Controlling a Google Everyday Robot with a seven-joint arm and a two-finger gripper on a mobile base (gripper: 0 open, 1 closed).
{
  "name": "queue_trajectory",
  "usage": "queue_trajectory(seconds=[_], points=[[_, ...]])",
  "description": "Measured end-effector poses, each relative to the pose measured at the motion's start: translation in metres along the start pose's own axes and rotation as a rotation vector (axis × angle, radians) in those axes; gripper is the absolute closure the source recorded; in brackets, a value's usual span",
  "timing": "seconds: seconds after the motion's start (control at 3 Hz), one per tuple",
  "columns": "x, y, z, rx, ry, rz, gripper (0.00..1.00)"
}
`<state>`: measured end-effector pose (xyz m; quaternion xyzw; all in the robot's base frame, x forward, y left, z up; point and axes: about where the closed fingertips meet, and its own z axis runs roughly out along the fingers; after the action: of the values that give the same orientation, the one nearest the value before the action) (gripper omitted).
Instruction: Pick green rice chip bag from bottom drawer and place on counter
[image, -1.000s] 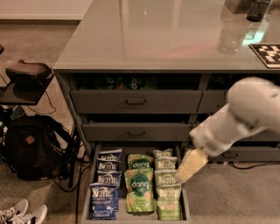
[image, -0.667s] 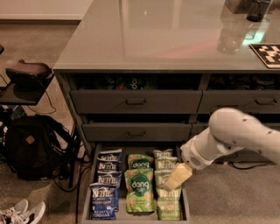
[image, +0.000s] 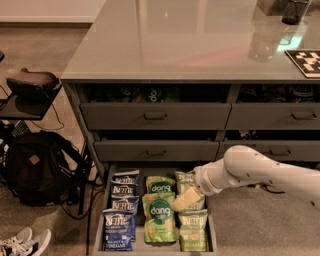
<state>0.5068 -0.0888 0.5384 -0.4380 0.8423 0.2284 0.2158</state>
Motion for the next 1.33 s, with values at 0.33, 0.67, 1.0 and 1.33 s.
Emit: queue_trajectory(seconds=[0.33, 0.67, 1.0, 1.33], points=[[0.001, -0.013, 0.034, -0.020, -0.038, 0.015, 0.00], [0.001, -0.013, 0.034, -0.020, -0.038, 0.015, 0.00], [0.002, -0.035, 0.060, 0.012, -0.074, 0.010, 0.00], [0.003, -0.060, 0.096, 0.009, -0.096, -0.014, 0.00]])
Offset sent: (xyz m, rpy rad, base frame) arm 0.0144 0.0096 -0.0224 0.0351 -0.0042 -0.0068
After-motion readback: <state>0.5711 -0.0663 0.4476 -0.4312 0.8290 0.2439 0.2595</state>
